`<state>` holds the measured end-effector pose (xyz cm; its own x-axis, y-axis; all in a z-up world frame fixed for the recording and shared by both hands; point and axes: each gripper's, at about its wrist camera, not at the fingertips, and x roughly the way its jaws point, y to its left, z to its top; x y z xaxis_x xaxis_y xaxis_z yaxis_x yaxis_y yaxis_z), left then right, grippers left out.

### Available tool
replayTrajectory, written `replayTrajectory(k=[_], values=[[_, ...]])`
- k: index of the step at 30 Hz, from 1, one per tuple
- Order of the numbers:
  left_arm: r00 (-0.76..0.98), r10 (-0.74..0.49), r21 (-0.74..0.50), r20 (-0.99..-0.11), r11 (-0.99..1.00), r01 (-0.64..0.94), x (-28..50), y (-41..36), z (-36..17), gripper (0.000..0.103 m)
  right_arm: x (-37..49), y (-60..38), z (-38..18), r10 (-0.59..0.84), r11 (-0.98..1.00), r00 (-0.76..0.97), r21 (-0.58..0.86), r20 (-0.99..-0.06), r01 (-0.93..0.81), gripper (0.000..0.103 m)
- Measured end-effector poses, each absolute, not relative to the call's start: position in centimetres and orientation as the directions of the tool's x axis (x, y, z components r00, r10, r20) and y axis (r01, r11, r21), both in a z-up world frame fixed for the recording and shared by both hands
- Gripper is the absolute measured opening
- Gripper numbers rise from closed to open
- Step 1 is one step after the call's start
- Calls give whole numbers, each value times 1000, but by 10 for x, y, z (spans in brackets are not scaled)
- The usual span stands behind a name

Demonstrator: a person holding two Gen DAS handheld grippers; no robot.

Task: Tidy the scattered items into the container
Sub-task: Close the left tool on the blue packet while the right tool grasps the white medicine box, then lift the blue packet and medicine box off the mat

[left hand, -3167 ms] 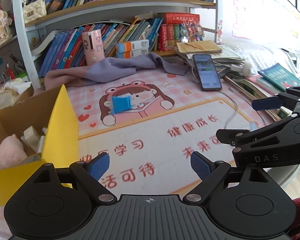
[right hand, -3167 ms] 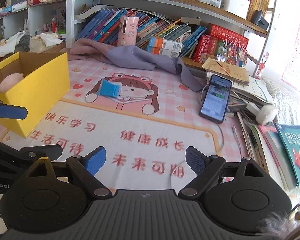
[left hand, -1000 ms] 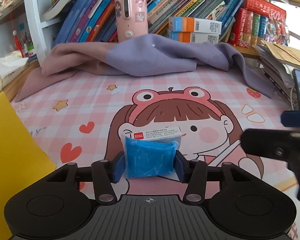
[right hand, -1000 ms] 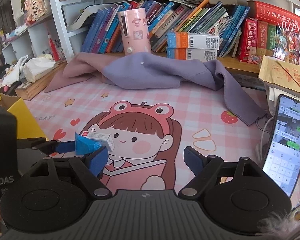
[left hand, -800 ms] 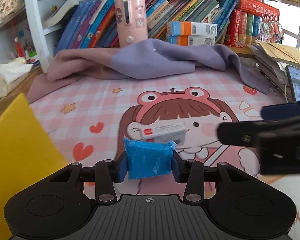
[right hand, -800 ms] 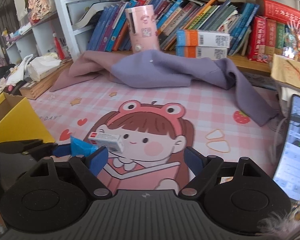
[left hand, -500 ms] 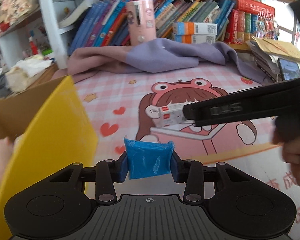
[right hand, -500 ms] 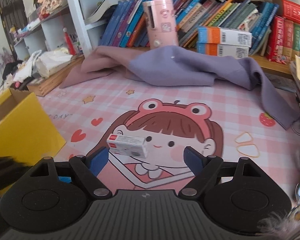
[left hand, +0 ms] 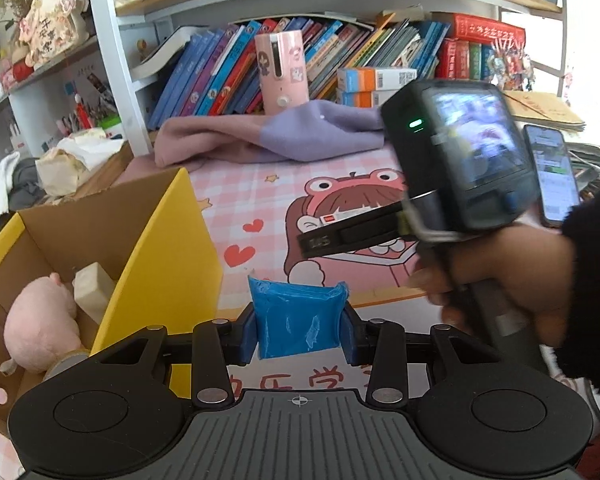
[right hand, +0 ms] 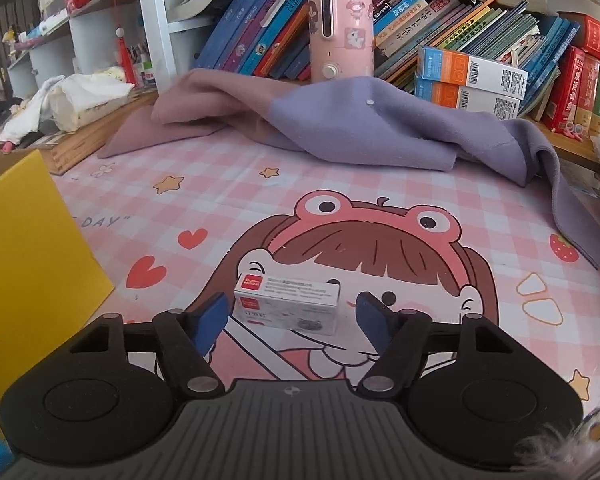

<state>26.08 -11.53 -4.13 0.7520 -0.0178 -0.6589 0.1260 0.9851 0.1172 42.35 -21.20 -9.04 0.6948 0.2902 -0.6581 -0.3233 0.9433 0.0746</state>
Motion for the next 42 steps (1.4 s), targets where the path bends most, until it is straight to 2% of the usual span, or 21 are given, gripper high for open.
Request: replayTrajectory(k=[4,9,21,33,42], values=[[757,-20,116,-654,985,127,256,-116,-37,38,427,-205,-94,270,950,703,66,-658,-304,65],[769,-16,121,-639,985,121,249,-115,-29,38,430,-204,-96,244,960,712,63,-658,-271,53],[802,-70,93,-593,984,155,237,-124,-16,37,409,-224,-70,273,954,741,72,-613,-292,53],[820,-152,31,-552,979,203,223,-132,-1,37,351,-275,-24,323,933,757,59,-568,-354,53],[814,-219,1,-538,965,260,205,-134,14,37,297,-306,-3,313,933,742,49,-593,-356,53]])
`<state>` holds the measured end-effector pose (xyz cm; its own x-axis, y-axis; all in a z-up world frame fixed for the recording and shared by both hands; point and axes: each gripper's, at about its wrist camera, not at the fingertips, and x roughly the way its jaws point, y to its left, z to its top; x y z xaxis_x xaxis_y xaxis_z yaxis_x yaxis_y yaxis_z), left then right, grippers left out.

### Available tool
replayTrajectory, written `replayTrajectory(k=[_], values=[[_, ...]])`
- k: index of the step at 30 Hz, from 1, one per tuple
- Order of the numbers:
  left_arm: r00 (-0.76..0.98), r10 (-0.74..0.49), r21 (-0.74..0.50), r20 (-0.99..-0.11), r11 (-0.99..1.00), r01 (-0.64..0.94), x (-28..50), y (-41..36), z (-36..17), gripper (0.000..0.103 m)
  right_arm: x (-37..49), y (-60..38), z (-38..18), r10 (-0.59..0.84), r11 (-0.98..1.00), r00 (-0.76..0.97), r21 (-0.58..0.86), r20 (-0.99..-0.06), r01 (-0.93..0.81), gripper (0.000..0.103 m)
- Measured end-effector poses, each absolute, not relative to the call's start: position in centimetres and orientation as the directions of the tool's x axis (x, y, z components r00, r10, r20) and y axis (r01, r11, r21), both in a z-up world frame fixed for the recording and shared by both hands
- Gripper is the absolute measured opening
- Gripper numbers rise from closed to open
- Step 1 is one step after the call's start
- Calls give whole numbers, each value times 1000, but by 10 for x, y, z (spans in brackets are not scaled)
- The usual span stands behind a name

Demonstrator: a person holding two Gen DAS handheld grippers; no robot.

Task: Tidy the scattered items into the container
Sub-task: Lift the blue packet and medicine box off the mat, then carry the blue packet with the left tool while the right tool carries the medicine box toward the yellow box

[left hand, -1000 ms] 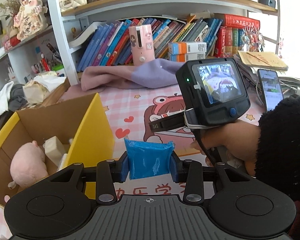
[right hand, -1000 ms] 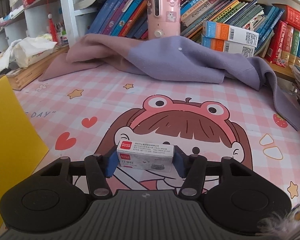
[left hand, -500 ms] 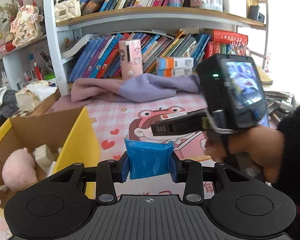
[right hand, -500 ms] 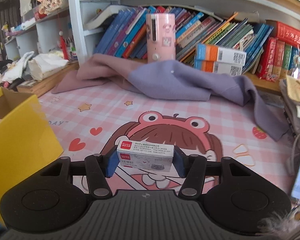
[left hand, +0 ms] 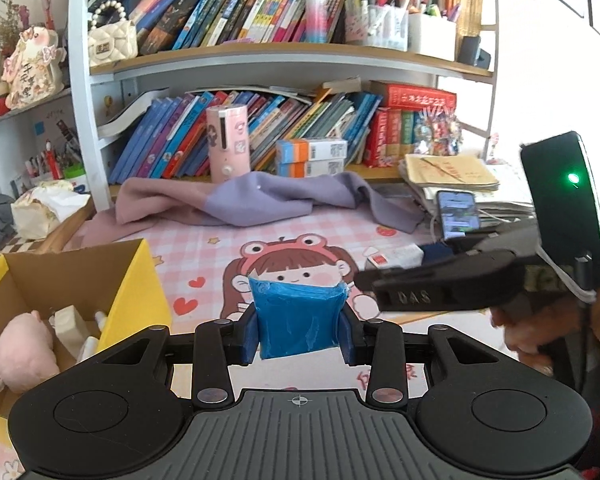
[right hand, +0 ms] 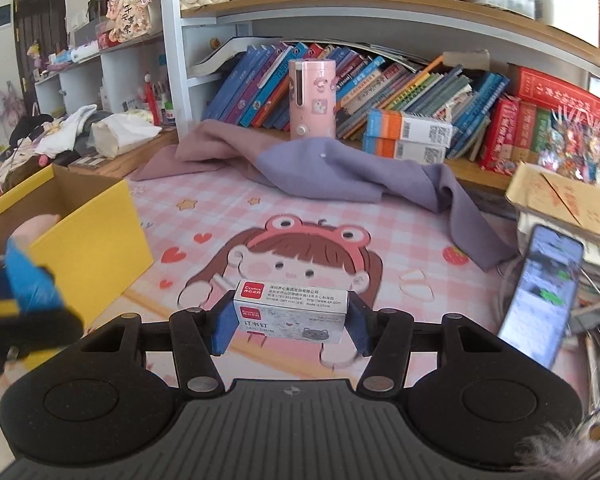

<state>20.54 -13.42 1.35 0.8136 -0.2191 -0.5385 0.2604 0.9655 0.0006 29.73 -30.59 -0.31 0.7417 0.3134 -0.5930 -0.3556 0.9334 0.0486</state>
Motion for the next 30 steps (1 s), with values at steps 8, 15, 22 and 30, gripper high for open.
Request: replayTrajectory(k=[8,15,22,30], values=[[800,-260,-13,-540,954,301,183,-123,15,36,249,-309,-1,277,944,734,32,-620,-330,53],[789,-305,-13,-534,936,352,156,-109,17,36,206,-295,10,221,959,766,-6,-604,-282,53],[777,-338,-33,-531,924,380,117,-83,15,35,157,-275,17,162,974,788,-32,-594,-224,53],[769,-365,-31,-525,911,412,75,-51,17,35,98,-242,19,131,981,803,-40,-582,-190,53]])
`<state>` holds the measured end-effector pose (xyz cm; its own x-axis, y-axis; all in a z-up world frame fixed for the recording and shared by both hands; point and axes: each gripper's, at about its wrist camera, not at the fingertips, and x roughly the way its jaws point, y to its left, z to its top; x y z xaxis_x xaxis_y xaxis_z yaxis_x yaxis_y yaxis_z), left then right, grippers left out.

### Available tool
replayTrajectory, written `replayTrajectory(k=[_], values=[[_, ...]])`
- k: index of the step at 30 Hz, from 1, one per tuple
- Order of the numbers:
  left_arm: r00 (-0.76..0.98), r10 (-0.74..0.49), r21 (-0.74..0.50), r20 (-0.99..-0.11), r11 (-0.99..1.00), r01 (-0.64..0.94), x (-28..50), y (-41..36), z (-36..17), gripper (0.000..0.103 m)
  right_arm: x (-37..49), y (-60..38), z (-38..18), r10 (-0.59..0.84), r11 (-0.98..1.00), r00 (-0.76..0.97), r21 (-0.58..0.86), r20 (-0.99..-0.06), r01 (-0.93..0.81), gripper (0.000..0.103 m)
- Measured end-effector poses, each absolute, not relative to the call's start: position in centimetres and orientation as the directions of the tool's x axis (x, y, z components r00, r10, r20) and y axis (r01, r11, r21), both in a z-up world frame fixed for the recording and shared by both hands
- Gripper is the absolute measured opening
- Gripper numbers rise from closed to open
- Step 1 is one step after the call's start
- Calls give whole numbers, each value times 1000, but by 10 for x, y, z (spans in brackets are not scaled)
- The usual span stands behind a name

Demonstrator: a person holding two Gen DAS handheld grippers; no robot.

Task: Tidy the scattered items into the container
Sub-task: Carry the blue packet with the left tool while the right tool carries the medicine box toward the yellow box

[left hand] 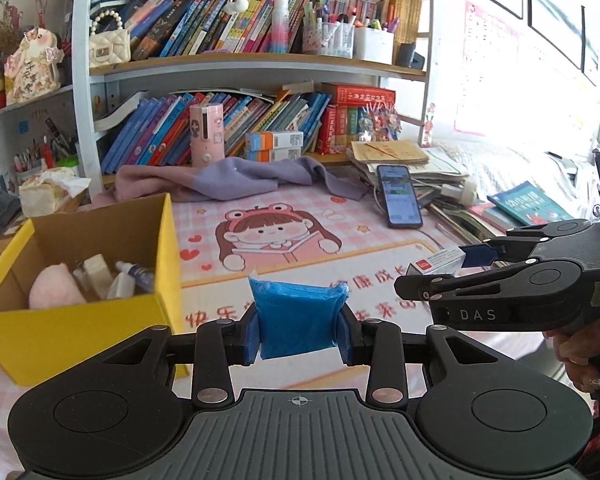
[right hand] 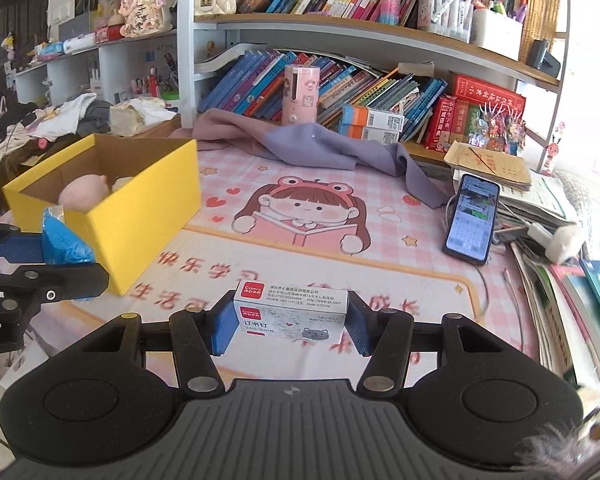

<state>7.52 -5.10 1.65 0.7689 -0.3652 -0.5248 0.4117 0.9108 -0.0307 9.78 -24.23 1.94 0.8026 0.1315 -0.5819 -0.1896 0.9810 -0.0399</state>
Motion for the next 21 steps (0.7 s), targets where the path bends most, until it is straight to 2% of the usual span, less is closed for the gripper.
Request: replayTrajectory(k=[10,21], values=[[773,-346,-16,-532,917,399,37,-8,19,35,52,-199,20,156,978,796,-23,-584,-208,53],[794,-250,-38,-554,961,276,20,42,17,34,38,-142,20,254,932,754,-55,-605,-358,53]])
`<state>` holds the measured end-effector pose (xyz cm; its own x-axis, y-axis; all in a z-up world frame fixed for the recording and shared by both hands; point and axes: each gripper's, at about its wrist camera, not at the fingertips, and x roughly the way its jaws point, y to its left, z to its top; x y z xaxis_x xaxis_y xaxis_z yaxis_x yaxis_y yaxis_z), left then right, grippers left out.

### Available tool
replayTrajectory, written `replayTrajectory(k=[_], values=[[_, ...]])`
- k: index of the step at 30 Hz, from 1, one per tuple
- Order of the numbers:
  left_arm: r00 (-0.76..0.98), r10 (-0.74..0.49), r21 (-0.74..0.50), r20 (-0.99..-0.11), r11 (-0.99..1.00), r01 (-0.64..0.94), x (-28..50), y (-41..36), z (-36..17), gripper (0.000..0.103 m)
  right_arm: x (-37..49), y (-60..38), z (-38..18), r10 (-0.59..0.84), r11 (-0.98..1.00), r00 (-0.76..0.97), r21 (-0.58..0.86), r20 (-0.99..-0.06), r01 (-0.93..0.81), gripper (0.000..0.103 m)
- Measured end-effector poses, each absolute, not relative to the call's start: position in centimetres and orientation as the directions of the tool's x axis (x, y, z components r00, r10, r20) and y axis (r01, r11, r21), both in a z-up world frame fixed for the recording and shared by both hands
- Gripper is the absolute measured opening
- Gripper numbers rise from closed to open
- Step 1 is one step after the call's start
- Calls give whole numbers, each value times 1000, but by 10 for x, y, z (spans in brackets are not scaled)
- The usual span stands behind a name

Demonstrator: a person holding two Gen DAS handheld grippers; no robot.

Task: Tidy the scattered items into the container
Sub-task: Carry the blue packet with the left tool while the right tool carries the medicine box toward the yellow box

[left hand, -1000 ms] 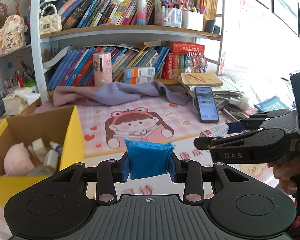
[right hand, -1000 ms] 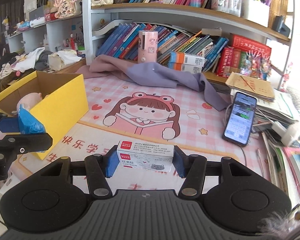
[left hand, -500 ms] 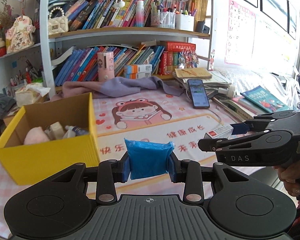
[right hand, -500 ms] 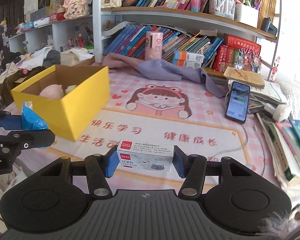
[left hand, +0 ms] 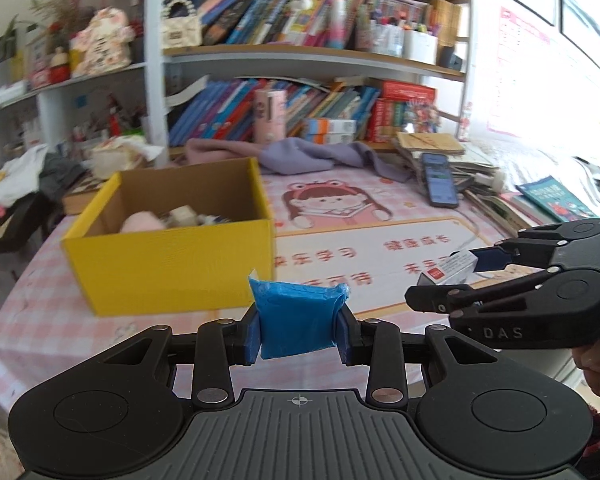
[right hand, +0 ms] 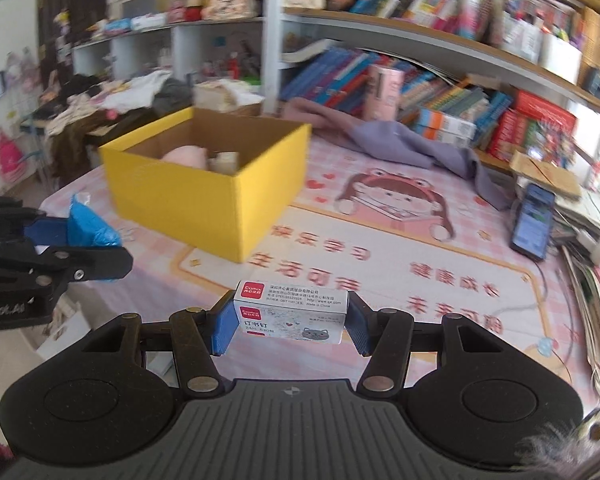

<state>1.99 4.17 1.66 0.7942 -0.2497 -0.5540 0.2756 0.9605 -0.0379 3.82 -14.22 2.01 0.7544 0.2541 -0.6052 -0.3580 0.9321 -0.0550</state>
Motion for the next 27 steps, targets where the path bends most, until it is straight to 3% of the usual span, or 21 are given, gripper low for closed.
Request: replayTrajectory(k=[11,27], values=[[819,-146,-25,-555,987,160,4,79,16,34,38,-94,26,363,867,720,-70,-591,-494,53],[814,-90,-43,-574,996,80,-4,110,10,34,39,-56,23,426,810,676,-79,-601,-581,53]])
